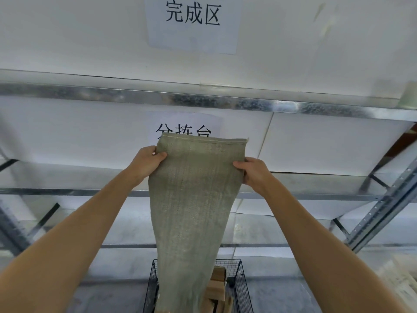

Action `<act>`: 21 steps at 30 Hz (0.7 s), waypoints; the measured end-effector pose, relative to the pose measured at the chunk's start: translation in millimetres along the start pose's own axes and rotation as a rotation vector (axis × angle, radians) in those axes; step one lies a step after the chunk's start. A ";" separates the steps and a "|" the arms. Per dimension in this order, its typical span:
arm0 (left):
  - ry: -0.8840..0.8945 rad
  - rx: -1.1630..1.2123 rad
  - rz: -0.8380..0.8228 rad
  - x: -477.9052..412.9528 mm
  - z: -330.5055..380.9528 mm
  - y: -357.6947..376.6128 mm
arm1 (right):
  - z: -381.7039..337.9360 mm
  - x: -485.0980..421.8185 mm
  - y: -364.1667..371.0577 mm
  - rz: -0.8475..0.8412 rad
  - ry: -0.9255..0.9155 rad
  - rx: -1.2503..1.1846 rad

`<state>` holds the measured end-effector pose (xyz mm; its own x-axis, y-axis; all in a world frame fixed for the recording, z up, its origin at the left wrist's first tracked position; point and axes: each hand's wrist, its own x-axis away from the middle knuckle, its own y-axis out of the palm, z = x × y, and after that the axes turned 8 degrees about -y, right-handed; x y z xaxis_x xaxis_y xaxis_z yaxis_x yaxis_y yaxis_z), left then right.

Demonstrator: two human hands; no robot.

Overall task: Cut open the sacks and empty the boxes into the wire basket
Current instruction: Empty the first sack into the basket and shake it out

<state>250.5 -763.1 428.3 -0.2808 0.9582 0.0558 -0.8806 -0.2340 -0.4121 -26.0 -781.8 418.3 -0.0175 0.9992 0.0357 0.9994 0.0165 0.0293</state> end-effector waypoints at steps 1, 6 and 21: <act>-0.010 -0.020 0.056 -1.9 -1.7 -0.7 | -1.3 -1.0 2.1 0.039 -0.018 -0.001; -0.091 0.176 0.120 -5.0 -1.5 -4.0 | -5.2 -5.9 12.1 0.142 -0.215 0.174; 0.119 -0.288 0.048 -0.1 -6.7 -24.5 | -10.3 -7.6 18.7 -0.082 -0.332 0.714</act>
<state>274.8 -756.3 432.3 -0.2584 0.9635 -0.0697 -0.7183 -0.2398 -0.6531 -7.5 -789.5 428.8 -0.1947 0.9505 -0.2421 0.7741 -0.0027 -0.6331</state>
